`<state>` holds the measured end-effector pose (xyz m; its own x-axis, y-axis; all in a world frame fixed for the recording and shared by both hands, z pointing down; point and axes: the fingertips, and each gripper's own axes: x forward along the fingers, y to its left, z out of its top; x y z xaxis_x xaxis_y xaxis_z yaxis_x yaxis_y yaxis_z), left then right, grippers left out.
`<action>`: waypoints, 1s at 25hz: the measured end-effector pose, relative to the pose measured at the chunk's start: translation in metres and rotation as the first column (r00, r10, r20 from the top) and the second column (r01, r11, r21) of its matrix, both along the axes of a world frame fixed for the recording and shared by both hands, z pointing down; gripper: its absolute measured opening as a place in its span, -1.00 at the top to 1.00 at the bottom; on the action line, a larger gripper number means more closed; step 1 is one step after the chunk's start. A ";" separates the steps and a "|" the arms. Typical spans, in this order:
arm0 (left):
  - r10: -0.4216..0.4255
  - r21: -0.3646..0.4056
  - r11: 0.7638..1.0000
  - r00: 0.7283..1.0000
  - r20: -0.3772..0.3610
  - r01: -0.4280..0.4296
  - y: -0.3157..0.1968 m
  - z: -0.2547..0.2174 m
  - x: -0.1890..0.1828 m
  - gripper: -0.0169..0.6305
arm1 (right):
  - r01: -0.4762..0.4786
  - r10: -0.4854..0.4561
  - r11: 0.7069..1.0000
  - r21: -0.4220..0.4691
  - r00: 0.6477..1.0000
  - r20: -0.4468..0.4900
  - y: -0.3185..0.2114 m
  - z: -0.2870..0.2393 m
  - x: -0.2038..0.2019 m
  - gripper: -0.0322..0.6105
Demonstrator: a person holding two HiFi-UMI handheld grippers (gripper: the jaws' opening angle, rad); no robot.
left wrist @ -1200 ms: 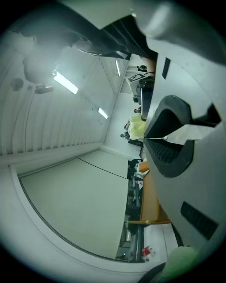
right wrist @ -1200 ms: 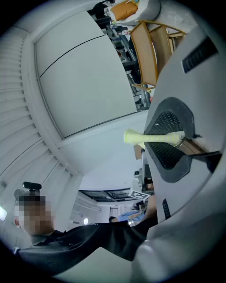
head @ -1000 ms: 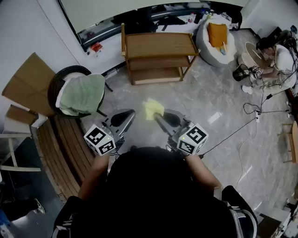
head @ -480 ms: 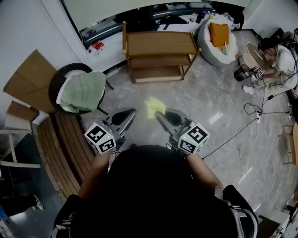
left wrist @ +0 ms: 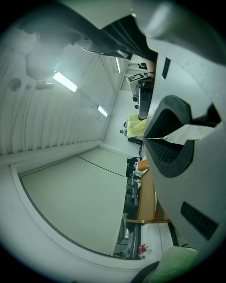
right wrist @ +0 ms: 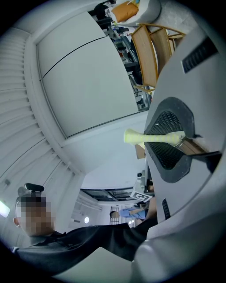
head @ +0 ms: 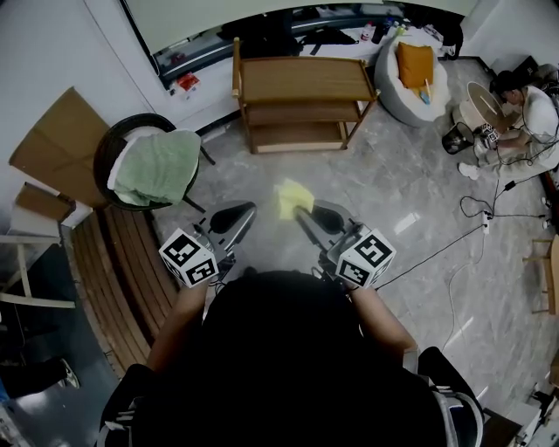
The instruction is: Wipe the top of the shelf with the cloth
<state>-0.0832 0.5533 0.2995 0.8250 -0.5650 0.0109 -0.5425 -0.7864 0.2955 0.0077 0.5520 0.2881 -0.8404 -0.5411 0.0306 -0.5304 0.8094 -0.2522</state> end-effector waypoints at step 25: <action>-0.044 -0.036 0.998 0.999 0.025 0.044 0.012 0.009 0.032 0.90 | 0.026 -0.026 1.000 -0.005 0.999 -0.022 0.007 0.012 0.037 0.76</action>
